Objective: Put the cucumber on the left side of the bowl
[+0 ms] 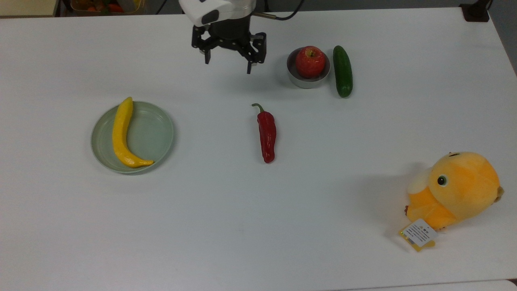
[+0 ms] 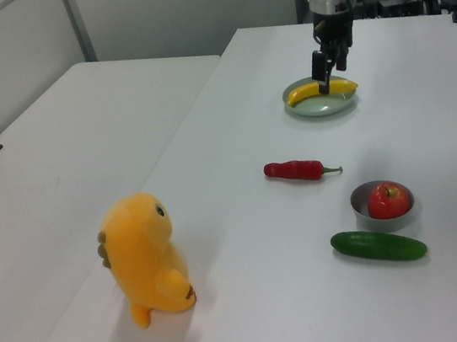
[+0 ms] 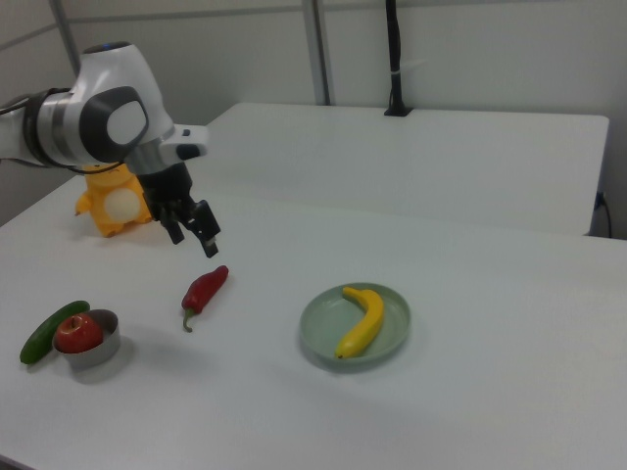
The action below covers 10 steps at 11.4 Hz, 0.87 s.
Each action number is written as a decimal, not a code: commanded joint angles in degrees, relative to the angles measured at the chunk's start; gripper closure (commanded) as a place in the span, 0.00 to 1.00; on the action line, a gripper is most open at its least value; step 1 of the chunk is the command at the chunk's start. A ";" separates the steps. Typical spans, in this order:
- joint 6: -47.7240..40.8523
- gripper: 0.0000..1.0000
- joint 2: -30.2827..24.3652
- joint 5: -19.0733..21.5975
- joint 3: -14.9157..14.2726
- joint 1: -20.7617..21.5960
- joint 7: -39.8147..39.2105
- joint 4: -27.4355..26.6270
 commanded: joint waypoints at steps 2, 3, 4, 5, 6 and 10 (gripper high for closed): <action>-2.22 0.00 -2.44 1.52 -3.31 -0.89 -5.11 -0.28; -2.31 0.00 -3.14 4.48 -3.31 -1.51 -5.81 -0.29; -2.57 0.00 -3.15 5.47 -3.40 -1.69 -8.16 -0.29; -3.44 0.00 -3.15 5.74 -3.40 -1.70 -9.06 -0.20; -3.28 0.00 -3.15 6.53 -3.40 -1.70 -9.33 -0.20; -3.36 0.00 -3.24 6.62 -3.40 -1.52 -9.51 -0.20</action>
